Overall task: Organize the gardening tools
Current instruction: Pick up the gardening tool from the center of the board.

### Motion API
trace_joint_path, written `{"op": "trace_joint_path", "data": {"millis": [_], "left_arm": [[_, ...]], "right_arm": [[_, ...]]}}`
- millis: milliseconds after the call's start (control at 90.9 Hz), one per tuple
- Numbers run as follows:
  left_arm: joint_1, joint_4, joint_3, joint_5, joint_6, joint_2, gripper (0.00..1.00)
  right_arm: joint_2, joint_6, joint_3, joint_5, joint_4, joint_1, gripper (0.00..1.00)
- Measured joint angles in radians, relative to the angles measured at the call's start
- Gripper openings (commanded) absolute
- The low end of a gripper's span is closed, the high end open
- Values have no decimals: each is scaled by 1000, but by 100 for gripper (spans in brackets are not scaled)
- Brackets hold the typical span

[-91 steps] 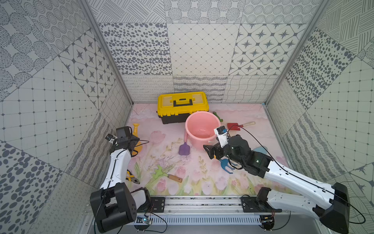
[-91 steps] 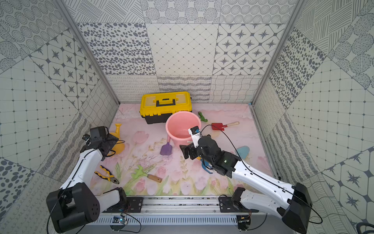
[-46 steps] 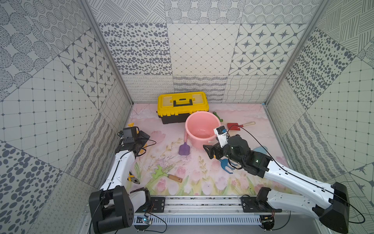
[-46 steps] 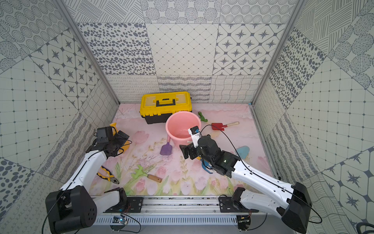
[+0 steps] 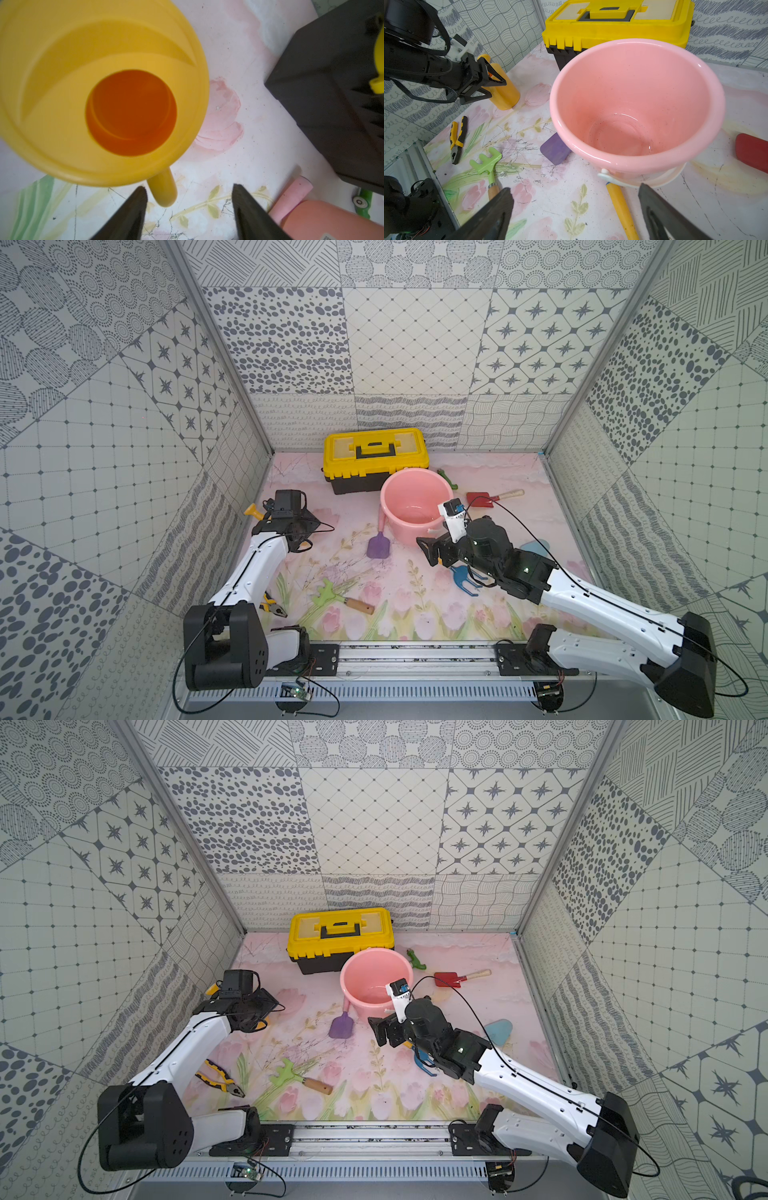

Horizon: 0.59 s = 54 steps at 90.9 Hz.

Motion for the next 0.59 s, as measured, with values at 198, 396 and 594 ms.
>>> {"op": "trace_joint_path", "data": {"millis": [198,396,594], "left_arm": [[-2,-26,31,-64,0,63,58],[-2,-45,45,-116,2,105,25],[-5,-64,47,-149,-5,90,3]], "right_arm": [[0,1,0,0,0,0,97],[0,1,0,0,0,0,97],[0,1,0,0,-1,0,97]]}}
